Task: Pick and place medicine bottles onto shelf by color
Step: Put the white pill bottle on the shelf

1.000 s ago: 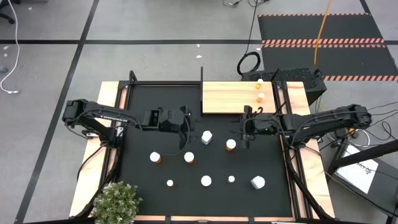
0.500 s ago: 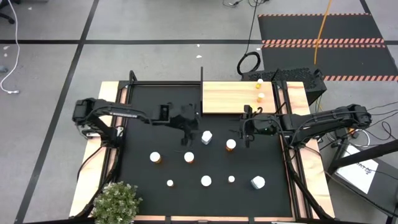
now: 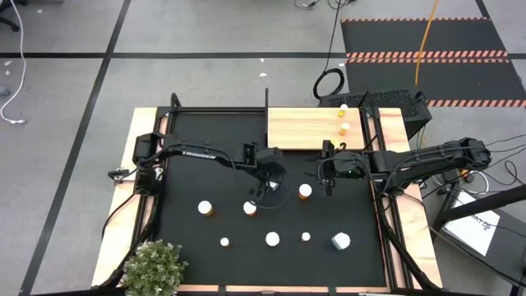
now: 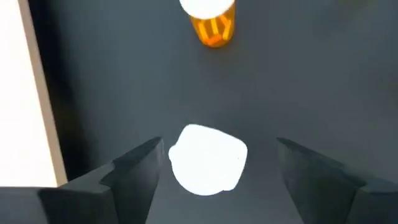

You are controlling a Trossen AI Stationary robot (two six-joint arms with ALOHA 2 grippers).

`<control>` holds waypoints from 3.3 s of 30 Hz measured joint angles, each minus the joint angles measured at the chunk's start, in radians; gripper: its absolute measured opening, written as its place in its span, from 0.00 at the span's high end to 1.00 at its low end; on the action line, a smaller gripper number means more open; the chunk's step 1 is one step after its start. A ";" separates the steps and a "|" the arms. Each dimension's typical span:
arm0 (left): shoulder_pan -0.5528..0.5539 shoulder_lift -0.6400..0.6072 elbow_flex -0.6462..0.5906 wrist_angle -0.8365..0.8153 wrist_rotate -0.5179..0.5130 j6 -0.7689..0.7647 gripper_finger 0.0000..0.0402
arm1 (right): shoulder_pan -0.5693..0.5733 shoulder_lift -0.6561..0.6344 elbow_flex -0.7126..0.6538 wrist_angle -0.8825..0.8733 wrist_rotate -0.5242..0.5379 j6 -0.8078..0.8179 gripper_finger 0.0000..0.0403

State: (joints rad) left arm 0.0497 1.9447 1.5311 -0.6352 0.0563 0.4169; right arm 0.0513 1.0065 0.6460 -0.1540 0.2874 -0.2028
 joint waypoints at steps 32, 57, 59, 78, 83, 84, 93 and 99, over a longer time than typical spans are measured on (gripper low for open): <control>0.038 0.073 -0.001 0.058 0.077 0.022 0.50 | 0.000 0.000 0.000 -0.014 0.000 0.007 0.52; 0.037 -0.056 -0.003 0.031 -0.159 -0.393 0.51 | -0.006 0.003 -0.047 0.192 0.080 0.044 0.52; 0.038 -0.085 -0.003 0.038 -0.186 -0.424 0.51 | -0.006 0.003 -0.078 0.273 0.081 0.037 0.52; 0.040 -0.163 -0.002 0.270 -0.356 -0.664 0.51 | 0.009 0.139 -0.132 0.645 0.270 -0.034 0.30; 0.034 -0.163 -0.002 0.294 -0.356 -0.712 0.51 | 0.009 0.203 -0.132 0.713 0.315 -0.062 0.29; 0.030 -0.163 -0.002 0.299 -0.356 -0.720 0.51 | 0.009 0.214 -0.132 0.729 0.315 -0.069 0.29; -0.003 -0.163 -0.002 0.316 -0.348 -0.753 0.51 | 0.009 0.271 -0.132 0.823 0.338 -0.080 0.40; -0.017 -0.163 -0.002 0.319 -0.344 -0.768 0.51 | 0.010 0.271 -0.132 0.823 0.335 -0.075 0.52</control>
State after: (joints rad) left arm 0.0327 1.7813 1.5295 -0.3161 -0.2874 -0.3511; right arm 0.0612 1.2774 0.5140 0.6693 0.6228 -0.2779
